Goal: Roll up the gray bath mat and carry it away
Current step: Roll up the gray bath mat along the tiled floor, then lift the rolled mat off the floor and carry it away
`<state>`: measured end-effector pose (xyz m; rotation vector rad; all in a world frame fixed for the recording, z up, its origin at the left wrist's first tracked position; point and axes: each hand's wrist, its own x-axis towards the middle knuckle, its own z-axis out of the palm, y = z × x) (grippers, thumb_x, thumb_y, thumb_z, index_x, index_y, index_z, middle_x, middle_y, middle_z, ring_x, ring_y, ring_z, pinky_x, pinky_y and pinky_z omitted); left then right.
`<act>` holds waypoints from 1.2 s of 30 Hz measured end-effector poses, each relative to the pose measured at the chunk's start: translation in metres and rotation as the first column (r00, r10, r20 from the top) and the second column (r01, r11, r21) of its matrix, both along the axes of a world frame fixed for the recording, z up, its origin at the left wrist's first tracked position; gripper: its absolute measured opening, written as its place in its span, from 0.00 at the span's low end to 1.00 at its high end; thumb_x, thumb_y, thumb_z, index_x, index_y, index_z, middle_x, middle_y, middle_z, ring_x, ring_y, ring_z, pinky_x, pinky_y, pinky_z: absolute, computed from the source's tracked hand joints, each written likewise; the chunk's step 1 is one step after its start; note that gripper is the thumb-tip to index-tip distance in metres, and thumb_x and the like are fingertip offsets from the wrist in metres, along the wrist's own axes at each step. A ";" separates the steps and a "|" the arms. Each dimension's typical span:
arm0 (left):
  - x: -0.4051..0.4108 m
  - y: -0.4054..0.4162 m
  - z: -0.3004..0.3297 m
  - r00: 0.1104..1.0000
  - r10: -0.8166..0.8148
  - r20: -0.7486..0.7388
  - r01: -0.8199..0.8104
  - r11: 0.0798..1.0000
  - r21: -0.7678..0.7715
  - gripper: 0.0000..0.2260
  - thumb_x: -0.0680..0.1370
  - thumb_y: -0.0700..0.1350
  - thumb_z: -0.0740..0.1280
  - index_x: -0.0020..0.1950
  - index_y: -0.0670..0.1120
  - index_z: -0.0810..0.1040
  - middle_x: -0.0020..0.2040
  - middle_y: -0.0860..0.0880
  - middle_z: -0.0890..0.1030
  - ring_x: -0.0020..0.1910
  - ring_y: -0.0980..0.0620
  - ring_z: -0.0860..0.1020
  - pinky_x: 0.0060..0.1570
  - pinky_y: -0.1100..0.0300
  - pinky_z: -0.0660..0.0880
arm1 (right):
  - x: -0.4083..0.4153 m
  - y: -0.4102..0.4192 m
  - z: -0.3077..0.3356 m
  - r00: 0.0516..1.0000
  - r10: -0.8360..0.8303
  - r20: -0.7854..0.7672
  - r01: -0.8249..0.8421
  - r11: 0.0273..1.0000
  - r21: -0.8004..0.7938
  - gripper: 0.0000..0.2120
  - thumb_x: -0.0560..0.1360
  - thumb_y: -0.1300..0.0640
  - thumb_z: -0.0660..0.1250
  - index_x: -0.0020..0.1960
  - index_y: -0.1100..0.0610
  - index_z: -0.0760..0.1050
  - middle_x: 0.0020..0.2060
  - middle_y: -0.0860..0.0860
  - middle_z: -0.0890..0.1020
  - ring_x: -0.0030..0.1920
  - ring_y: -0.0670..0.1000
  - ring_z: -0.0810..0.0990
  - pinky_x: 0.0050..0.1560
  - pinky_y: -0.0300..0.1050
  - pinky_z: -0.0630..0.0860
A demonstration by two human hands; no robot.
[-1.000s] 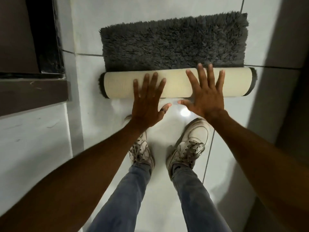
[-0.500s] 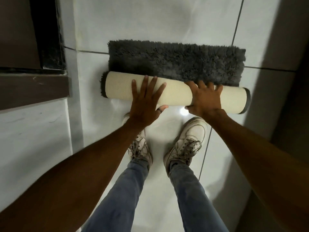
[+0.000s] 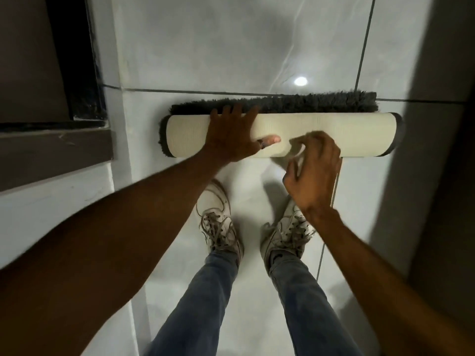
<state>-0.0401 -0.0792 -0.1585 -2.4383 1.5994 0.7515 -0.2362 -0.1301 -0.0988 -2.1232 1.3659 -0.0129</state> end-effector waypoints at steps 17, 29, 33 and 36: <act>0.058 -0.074 -0.014 0.932 0.030 -0.360 0.163 0.855 0.493 0.64 0.44 0.87 0.65 0.75 0.57 0.67 0.72 0.48 0.70 0.73 0.41 0.67 0.72 0.37 0.66 | 0.038 -0.030 -0.055 0.083 -0.937 -0.341 0.064 -0.336 0.940 0.14 0.79 0.56 0.71 0.61 0.60 0.75 0.58 0.61 0.82 0.67 0.67 0.78 0.65 0.78 0.71; 0.172 -0.083 0.230 0.695 0.280 -0.662 -0.169 0.959 0.228 0.49 0.61 0.61 0.84 0.76 0.58 0.64 0.67 0.53 0.77 0.62 0.51 0.78 0.57 0.57 0.75 | 0.174 -0.118 0.211 0.473 -0.877 -0.087 0.316 0.077 0.946 0.33 0.74 0.67 0.74 0.76 0.58 0.68 0.70 0.59 0.79 0.68 0.66 0.78 0.62 0.78 0.74; 0.228 -0.134 0.301 0.692 0.271 -0.669 -0.256 0.959 0.124 0.48 0.59 0.54 0.85 0.73 0.55 0.62 0.62 0.55 0.75 0.59 0.49 0.78 0.53 0.57 0.73 | 0.235 -0.177 0.286 0.599 -0.798 0.071 0.298 0.305 0.905 0.33 0.70 0.73 0.76 0.72 0.66 0.69 0.67 0.64 0.79 0.65 0.66 0.80 0.60 0.69 0.80; 0.286 -0.199 0.334 0.670 0.292 -0.683 -0.342 0.938 0.066 0.49 0.59 0.51 0.85 0.73 0.55 0.60 0.66 0.54 0.75 0.62 0.49 0.77 0.58 0.53 0.76 | 0.298 -0.246 0.322 0.708 -0.691 0.145 0.279 0.463 0.841 0.30 0.67 0.71 0.80 0.66 0.71 0.72 0.59 0.66 0.82 0.62 0.68 0.81 0.61 0.63 0.81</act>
